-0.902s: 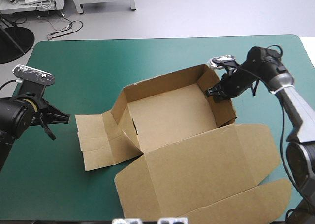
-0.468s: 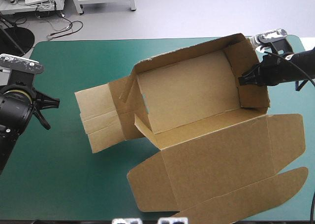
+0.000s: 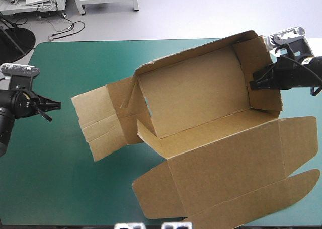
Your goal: Fold the box
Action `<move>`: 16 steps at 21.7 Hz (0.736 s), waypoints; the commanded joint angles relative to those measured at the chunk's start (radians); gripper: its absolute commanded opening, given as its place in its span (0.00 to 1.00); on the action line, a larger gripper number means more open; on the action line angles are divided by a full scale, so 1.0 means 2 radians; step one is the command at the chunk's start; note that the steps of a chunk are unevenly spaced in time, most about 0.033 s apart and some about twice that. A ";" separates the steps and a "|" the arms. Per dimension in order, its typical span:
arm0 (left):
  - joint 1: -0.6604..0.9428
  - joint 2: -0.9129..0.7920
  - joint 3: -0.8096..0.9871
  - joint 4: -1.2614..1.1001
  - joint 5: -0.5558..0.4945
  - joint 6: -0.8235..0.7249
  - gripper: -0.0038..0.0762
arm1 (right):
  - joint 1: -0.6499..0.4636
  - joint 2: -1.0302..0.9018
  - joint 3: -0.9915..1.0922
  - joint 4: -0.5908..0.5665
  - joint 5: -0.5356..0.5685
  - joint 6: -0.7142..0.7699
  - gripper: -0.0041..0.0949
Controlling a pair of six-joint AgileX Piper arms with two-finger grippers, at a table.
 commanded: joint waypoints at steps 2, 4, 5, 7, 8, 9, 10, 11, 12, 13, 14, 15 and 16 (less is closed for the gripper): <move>0.023 -0.013 0.028 -0.219 -0.037 0.194 0.07 | -0.021 0.007 -0.035 0.075 -0.004 -0.004 0.02; 0.023 -0.012 0.042 -0.279 -0.049 0.236 0.07 | -0.021 0.015 -0.043 0.076 -0.004 -0.004 0.02; 0.023 -0.011 0.050 -0.310 -0.056 0.260 0.07 | -0.021 0.019 -0.045 0.079 -0.004 -0.002 0.02; 0.023 -0.006 0.059 -0.382 -0.062 0.306 0.07 | -0.021 0.025 -0.049 0.091 -0.004 -0.002 0.02; 0.023 0.004 0.062 -0.462 -0.045 0.366 0.07 | -0.023 0.031 -0.050 0.101 -0.004 -0.004 0.02; 0.023 0.010 0.062 -0.497 -0.028 0.391 0.07 | -0.023 0.033 -0.050 0.101 -0.004 -0.004 0.02; 0.023 0.024 0.062 -0.583 0.021 0.450 0.07 | -0.023 0.034 -0.050 0.101 -0.004 -0.005 0.02; 0.023 0.030 0.062 -0.614 0.040 0.470 0.07 | -0.023 0.037 -0.050 0.101 -0.004 -0.005 0.02; 0.023 0.039 0.062 -0.668 0.078 0.501 0.07 | -0.023 0.038 -0.050 0.100 -0.004 -0.005 0.02; 0.023 0.043 0.062 -0.702 0.102 0.517 0.07 | -0.023 0.040 -0.050 0.099 -0.004 -0.004 0.02; 0.023 0.046 0.062 -0.742 0.136 0.530 0.07 | -0.023 0.043 -0.050 0.099 -0.004 -0.004 0.02; 0.023 0.046 0.062 -0.770 0.161 0.532 0.07 | -0.023 0.043 -0.050 0.095 -0.004 0.000 0.02; 0.023 0.046 0.061 -0.793 0.181 0.538 0.07 | -0.023 0.043 -0.050 0.092 -0.009 0.001 0.02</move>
